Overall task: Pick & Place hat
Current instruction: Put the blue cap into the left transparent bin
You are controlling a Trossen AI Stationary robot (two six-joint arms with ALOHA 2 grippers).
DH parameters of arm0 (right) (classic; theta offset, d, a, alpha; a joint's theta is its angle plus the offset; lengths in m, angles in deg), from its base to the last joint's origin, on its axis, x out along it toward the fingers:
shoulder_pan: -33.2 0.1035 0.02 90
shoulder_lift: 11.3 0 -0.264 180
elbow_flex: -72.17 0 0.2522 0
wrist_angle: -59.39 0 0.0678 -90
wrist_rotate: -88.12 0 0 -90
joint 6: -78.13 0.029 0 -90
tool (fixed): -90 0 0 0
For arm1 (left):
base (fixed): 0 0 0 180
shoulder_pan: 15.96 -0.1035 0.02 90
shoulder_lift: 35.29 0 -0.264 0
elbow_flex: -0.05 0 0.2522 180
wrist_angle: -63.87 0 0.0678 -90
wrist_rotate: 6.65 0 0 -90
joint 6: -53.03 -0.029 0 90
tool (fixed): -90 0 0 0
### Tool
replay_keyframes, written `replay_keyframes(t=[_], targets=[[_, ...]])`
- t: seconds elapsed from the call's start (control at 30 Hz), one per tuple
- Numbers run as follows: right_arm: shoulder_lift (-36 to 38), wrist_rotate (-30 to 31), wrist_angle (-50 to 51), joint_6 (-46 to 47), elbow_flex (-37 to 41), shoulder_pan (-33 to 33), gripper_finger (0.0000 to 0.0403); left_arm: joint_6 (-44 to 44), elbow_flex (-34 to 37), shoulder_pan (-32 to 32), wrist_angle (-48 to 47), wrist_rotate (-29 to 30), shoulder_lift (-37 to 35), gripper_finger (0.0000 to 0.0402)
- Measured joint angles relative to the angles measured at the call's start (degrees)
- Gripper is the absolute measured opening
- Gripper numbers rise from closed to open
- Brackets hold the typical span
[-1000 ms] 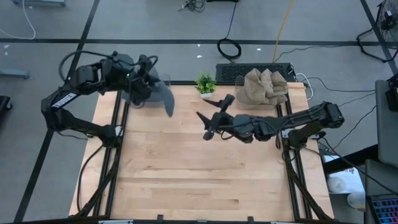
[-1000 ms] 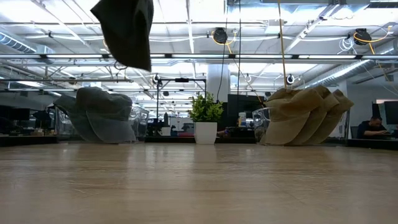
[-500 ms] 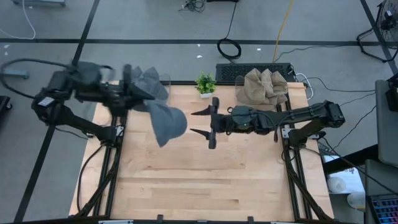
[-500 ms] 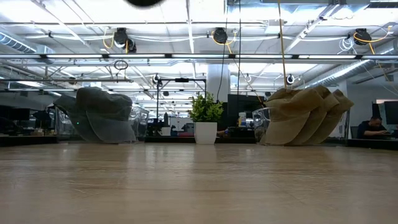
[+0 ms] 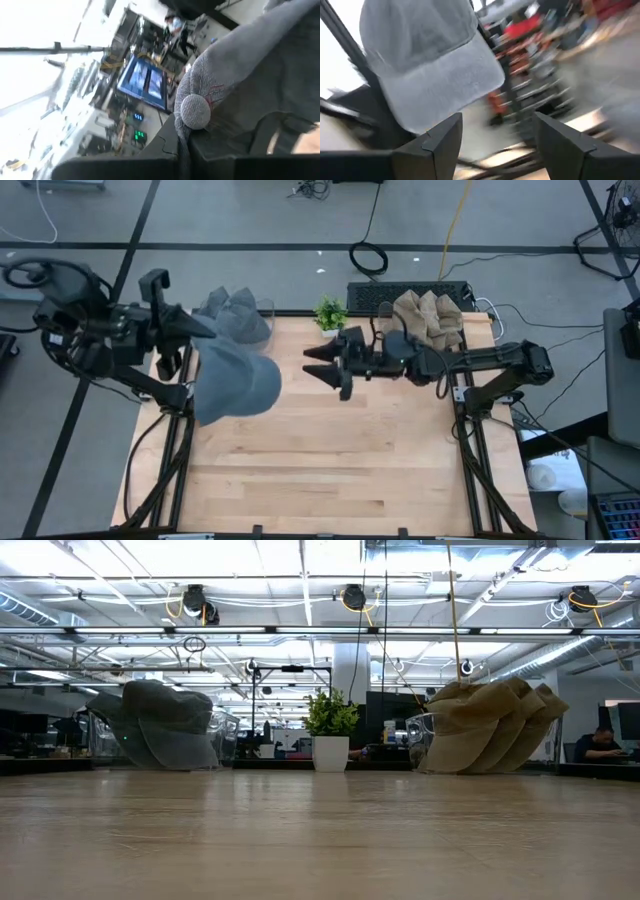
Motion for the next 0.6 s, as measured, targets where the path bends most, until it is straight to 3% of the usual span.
replay_keyframes(t=[0.1, 0.23, 0.47, 0.6], targets=[[0.0, -7.0, 0.8, 15.9, 0.0, -1.6, 0.0221, -3.4, 0.0, 1.2, 1.2, -0.3, 0.5, 0.0000], [0.0, -12.7, 1.2, 28.9, 0.0, -2.7, 0.0218, -8.7, 0.0, 2.1, 1.6, 1.3, 1.7, 0.0000], [0.0, -16.7, 0.7, 48.7, 0.0, -3.6, 0.0223, -17.8, 0.0, 2.2, 5.3, 7.2, 5.8, 0.0000], [0.0, -16.6, 0.6, 55.6, 0.0, -3.6, 0.0223, -20.8, 0.0, 2.2, 8.6, 8.1, 7.2, 0.0000]])
